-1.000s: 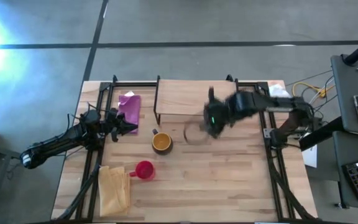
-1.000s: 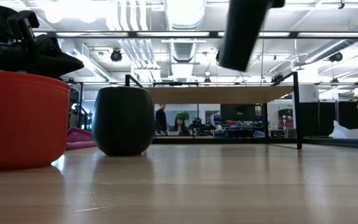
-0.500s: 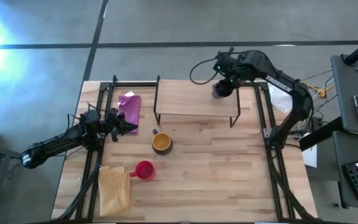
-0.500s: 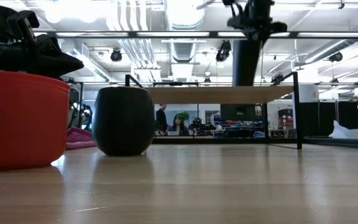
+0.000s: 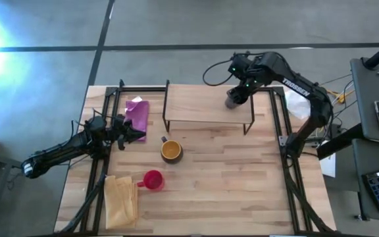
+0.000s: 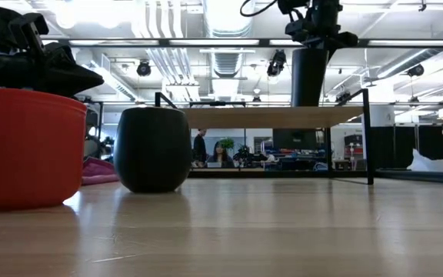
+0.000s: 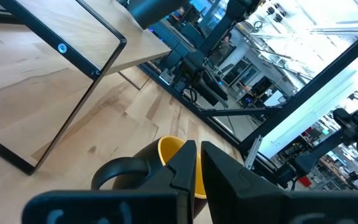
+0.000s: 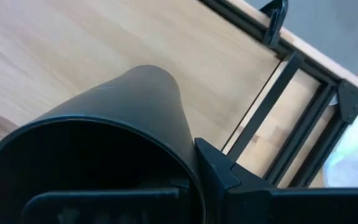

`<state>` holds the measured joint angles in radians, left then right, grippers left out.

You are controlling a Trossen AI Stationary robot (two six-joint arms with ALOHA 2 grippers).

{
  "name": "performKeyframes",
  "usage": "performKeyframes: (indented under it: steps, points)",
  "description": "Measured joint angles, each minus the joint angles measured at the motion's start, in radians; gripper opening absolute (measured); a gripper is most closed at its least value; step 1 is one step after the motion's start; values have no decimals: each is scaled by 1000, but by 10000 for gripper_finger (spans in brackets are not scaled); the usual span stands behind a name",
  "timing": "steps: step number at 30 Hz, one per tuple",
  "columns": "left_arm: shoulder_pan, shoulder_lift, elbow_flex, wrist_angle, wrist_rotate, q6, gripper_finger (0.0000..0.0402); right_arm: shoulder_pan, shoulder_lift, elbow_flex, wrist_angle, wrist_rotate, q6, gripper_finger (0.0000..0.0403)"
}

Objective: Stack small to large cups/mugs on shelf
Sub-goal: Put the black cup on the shelf, then put the black mug on the shelf

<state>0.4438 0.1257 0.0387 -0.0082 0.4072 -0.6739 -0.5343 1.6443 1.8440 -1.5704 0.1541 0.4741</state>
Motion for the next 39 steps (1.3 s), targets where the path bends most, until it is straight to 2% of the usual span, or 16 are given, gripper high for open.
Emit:
performKeyframes:
  steps: [4, 11, 24, 32, 39]
  points:
    - [0, 0, 0, 0, 0, 0, 10, -2, -9, -26, 1, -49, 17, 9]
    - [0, 0, 0, 0, 0, 0, 10, -1, -29, -63, 4, -21, -13, 12]
    - [0, 0, 0, 0, 0, 0, 10, 6, -134, -67, -2, -22, 2, 100]
    - [0, 0, 0, 0, 0, 0, 10, 33, -203, -66, 46, -22, 45, 117]
    - [0, 0, 0, 0, 0, 0, 10, 70, -257, -66, 131, -22, 50, 116]
